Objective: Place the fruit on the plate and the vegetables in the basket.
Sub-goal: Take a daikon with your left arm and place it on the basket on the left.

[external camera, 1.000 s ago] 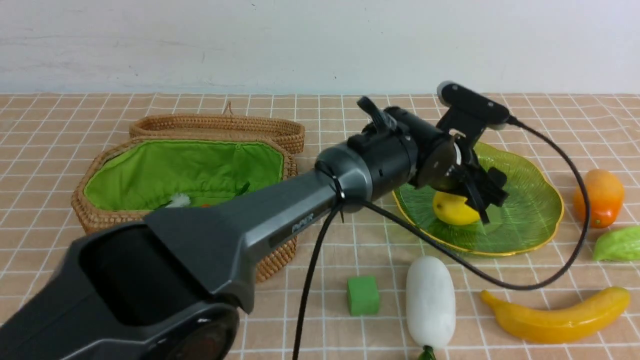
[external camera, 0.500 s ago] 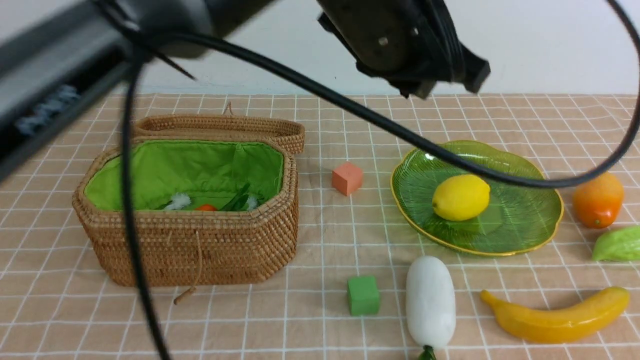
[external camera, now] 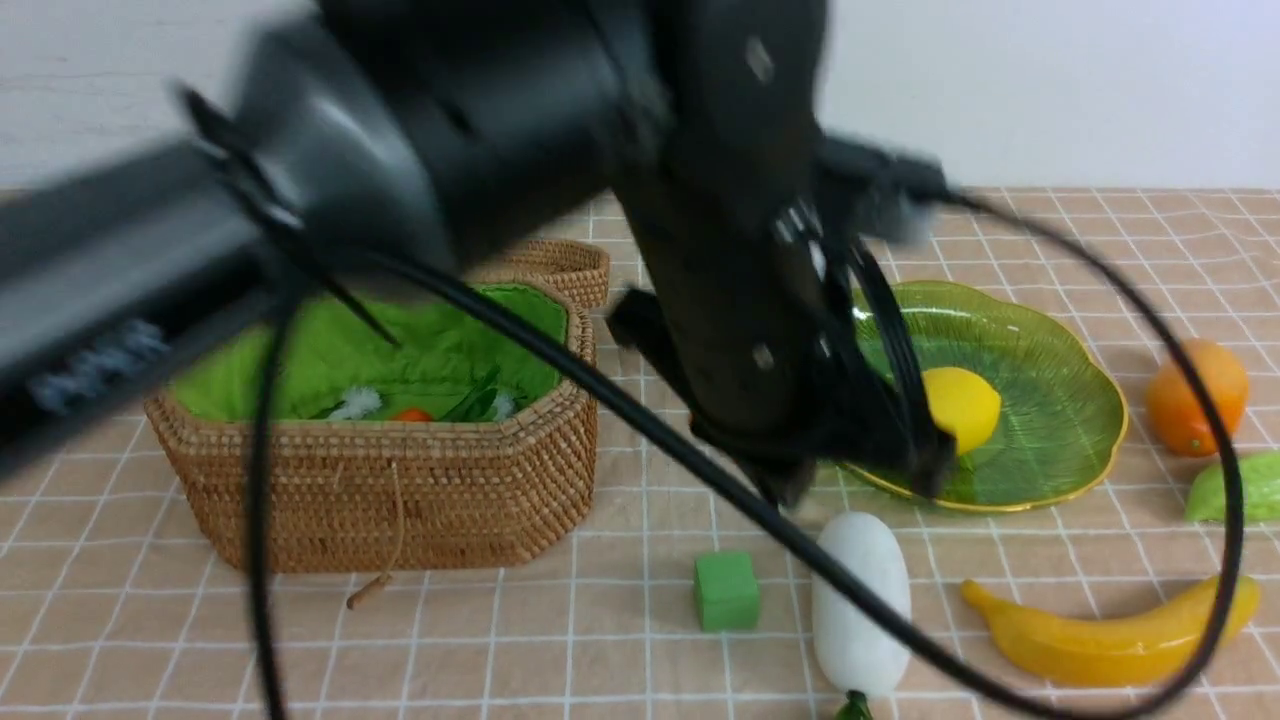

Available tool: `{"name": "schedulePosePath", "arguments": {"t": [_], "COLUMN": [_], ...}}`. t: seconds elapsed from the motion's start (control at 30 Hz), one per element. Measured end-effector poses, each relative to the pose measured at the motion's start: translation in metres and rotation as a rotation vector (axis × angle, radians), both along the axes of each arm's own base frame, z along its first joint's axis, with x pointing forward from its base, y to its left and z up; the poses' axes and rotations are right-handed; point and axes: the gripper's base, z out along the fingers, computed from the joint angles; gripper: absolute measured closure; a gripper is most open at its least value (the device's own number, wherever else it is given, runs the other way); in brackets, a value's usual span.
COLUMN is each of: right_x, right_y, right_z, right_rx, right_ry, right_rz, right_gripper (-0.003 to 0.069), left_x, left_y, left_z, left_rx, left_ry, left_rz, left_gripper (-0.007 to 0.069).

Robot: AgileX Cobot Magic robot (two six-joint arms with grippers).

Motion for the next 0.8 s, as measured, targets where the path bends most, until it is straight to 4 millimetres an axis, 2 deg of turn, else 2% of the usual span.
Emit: {"name": "schedulePosePath", "arguments": {"t": [0.07,0.13,0.23,0.27,0.33,0.37,0.4,0.43,0.5,0.57,0.63,0.73,0.77,0.8], "right_x": [-0.007,-0.014,-0.019,-0.021,-0.023,-0.023,-0.023,-0.023,-0.023,-0.023,-0.023,-0.023,-0.023,-0.023], "right_y": [-0.003,-0.006,-0.008,-0.009,-0.009,-0.009,-0.009,-0.009,-0.009,-0.009,-0.009,-0.009,-0.009,-0.009], "right_z": [0.001,0.001,0.0,0.0,-0.001,-0.001,-0.001,-0.001,-0.001,-0.001,-0.001,-0.001,-0.001,-0.001], "right_rx": [0.01,0.016,0.018,0.018,0.017,0.017,0.017,0.017,0.017,0.017,0.017,0.017,0.017,0.018], "right_ry": [-0.019,-0.034,-0.036,-0.036,-0.034,-0.034,-0.034,-0.034,-0.034,-0.034,-0.034,-0.034,-0.033,-0.033], "right_rz": [0.001,0.002,0.003,0.004,0.004,0.004,0.004,0.004,0.004,0.004,0.004,0.004,0.004,0.004], "right_gripper": [0.0532,0.0531,0.0531,0.0531,0.0531,0.0531,0.0531,0.0531,0.0531,0.0531,0.0531,0.0531,0.0531,0.0531], "left_x": [0.002,0.009,0.017,0.021,0.024,0.028,0.028,0.032,0.035,0.04,0.044,0.046,0.046,0.046], "left_y": [-0.025,-0.038,-0.046,-0.049,-0.052,-0.056,-0.057,-0.06,-0.063,-0.066,-0.067,-0.067,-0.066,-0.065], "left_z": [-0.036,-0.062,-0.082,-0.091,-0.101,-0.11,-0.11,-0.116,-0.123,-0.131,-0.142,-0.153,-0.158,-0.157], "left_rx": [0.031,0.033,0.032,0.031,0.025,0.013,0.007,-0.007,-0.011,-0.009,0.015,0.054,0.068,0.072], "left_ry": [0.016,0.023,0.031,0.032,0.031,0.021,0.017,-0.002,-0.022,-0.056,-0.079,-0.086,-0.076,-0.076], "left_rz": [-0.019,0.013,0.062,0.08,0.099,0.104,0.104,0.104,0.098,0.088,0.075,0.07,0.086,0.096], "left_gripper": [0.0591,0.0497,0.0378,0.0306,0.0211,0.0123,0.0112,0.0041,-0.0007,-0.003,-0.0018,0.0048,0.0113,0.0112]}}
